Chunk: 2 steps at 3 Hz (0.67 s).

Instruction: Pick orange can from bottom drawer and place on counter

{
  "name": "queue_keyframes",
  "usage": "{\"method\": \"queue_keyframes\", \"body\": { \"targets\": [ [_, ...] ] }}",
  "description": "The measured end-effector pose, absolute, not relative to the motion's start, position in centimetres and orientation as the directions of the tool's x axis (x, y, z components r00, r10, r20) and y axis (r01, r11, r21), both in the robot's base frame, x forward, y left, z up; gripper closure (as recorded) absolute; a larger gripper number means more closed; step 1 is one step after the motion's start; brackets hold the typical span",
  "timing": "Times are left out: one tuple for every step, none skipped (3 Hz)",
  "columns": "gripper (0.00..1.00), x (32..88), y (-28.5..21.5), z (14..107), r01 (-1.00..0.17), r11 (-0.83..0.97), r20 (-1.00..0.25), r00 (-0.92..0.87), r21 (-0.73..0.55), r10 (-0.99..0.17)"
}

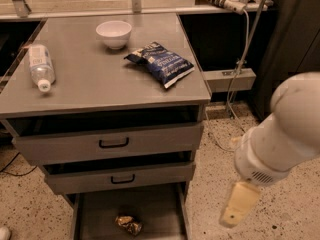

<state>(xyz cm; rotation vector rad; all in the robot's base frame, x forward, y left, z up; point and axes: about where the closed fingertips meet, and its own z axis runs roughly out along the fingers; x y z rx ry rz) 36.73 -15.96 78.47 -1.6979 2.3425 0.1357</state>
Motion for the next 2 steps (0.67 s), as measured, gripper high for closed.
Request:
{"method": "queue_keyframes", "body": {
  "targets": [
    [0.0,36.4,-13.2,70.0,-0.948,0.318,-0.262,-0.309,0.009,-0.914],
    [0.0,36.0,-11.5,63.3,-0.944,0.326,-0.299,-0.323,0.039,-0.898]
  ]
}}
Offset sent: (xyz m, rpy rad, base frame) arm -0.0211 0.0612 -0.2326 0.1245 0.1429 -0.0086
